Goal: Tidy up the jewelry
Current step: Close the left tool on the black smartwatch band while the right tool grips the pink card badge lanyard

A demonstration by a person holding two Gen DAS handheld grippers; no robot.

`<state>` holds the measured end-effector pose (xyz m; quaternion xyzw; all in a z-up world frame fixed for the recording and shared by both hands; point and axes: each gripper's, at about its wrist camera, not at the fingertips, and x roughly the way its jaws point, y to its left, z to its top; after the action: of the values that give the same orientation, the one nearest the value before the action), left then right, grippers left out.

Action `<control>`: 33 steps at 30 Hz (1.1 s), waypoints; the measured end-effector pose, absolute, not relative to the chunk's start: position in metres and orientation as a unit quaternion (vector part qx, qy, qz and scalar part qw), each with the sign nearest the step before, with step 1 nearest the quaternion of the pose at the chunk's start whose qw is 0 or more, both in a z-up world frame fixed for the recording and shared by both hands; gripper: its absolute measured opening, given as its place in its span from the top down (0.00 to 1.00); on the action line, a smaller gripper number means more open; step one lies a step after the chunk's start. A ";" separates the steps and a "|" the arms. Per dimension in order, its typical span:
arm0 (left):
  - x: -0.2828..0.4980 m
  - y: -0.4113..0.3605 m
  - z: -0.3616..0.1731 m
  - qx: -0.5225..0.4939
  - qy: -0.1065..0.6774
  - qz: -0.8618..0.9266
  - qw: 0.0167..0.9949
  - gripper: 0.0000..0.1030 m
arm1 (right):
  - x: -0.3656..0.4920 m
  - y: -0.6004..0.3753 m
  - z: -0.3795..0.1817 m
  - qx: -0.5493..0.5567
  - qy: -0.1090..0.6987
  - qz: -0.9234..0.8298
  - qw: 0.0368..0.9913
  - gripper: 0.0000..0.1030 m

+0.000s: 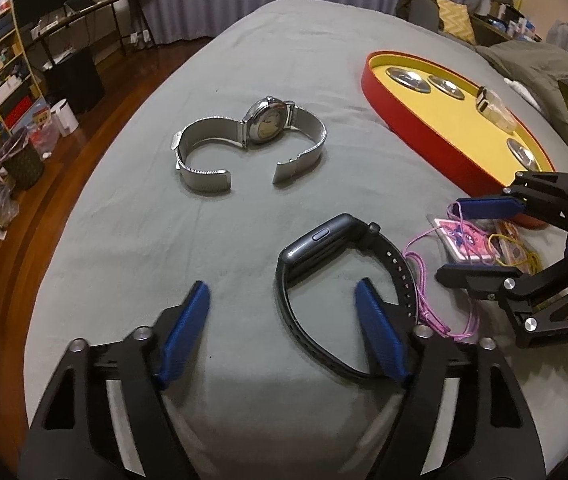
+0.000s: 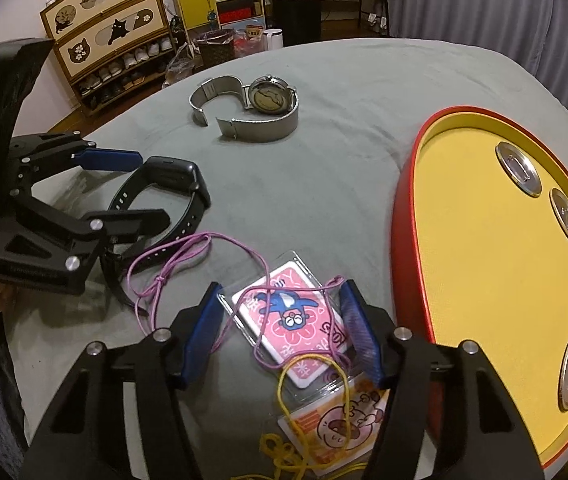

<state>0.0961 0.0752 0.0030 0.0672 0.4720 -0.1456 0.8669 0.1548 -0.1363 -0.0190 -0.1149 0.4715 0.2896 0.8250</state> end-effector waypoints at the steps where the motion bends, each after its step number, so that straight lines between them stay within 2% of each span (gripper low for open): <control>1: 0.096 0.076 0.004 0.066 0.471 -0.146 0.867 0.40 | 0.154 -0.137 -0.018 -0.114 0.470 0.291 0.826 0.52; 2: 0.096 0.076 0.005 0.064 0.470 -0.147 0.868 0.45 | 0.153 -0.138 -0.016 -0.111 0.467 0.295 0.826 0.53; 4: 0.095 0.077 0.005 0.064 0.470 -0.148 0.868 0.48 | 0.150 -0.140 -0.013 -0.112 0.463 0.297 0.828 0.59; 6: 0.094 0.077 0.005 0.064 0.469 -0.149 0.868 0.51 | 0.149 -0.137 -0.011 -0.114 0.461 0.298 0.828 0.60; 10: 0.092 0.075 0.006 0.065 0.465 -0.155 0.869 0.67 | 0.149 -0.139 -0.008 -0.105 0.460 0.302 0.828 0.65; 13: 0.092 0.073 0.007 0.066 0.465 -0.158 0.869 0.73 | 0.149 -0.142 -0.006 -0.094 0.456 0.305 0.831 0.70; 19: 0.092 0.073 0.008 0.062 0.466 -0.157 0.869 0.74 | 0.148 -0.144 0.004 -0.087 0.449 0.306 0.835 0.81; 33: 0.092 0.072 0.010 0.058 0.464 -0.156 0.870 0.75 | 0.155 -0.167 0.021 -0.059 0.431 0.278 0.856 0.92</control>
<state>0.0921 0.0715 0.0095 0.0577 0.4643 -0.1563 0.8698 0.1552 -0.1669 0.0209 -0.0595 0.4312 0.2784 0.8562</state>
